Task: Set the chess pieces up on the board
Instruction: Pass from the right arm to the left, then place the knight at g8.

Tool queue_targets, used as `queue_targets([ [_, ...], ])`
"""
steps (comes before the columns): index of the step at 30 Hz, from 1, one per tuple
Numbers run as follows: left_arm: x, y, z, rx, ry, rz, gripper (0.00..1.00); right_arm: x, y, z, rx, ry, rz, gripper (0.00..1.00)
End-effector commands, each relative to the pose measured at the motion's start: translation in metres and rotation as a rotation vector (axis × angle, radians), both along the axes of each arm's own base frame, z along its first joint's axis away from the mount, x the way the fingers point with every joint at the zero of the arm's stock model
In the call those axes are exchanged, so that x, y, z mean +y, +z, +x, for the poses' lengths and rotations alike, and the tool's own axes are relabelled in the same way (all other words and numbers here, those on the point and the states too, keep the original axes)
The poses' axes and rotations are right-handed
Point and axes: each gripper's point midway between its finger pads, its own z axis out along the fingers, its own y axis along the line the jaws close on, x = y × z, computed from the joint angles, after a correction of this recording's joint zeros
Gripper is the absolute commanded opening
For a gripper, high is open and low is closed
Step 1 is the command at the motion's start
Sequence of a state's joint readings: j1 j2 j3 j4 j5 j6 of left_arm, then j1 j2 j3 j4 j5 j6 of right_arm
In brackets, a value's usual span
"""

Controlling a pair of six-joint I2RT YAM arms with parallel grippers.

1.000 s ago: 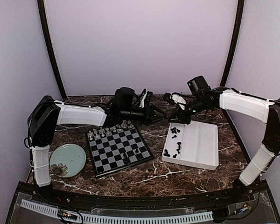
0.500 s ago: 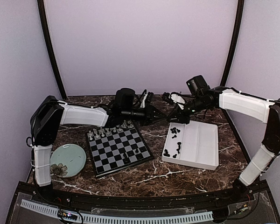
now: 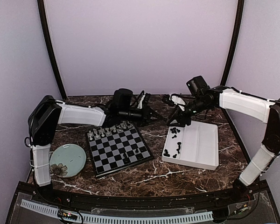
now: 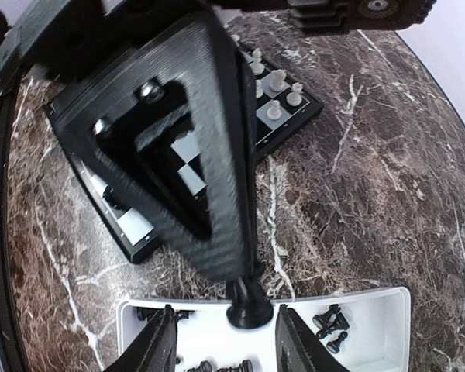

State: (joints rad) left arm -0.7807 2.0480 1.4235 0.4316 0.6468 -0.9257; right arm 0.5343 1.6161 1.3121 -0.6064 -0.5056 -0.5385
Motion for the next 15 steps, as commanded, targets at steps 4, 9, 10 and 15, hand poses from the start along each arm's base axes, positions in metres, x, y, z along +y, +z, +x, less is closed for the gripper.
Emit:
queue_targets([
  [4, 0.067, 0.029, -0.018, -0.205, 0.032, 0.266, 0.00, -0.031, -0.012, -0.025, 0.119, 0.023, 0.044, 0.50],
  [9, 0.124, 0.010, -0.044, -0.243, 0.021, 0.545, 0.00, -0.041, -0.034, -0.018, 0.113, -0.032, 0.002, 0.51],
  [10, 0.141, 0.006, -0.055, -0.240, 0.014, 0.619, 0.00, -0.041, -0.036, -0.017, 0.117, -0.040, 0.001, 0.52],
  [15, 0.199, -0.021, -0.098, -0.187, -0.037, 0.830, 0.00, -0.040, -0.043, -0.012, 0.136, -0.054, -0.001, 0.52],
])
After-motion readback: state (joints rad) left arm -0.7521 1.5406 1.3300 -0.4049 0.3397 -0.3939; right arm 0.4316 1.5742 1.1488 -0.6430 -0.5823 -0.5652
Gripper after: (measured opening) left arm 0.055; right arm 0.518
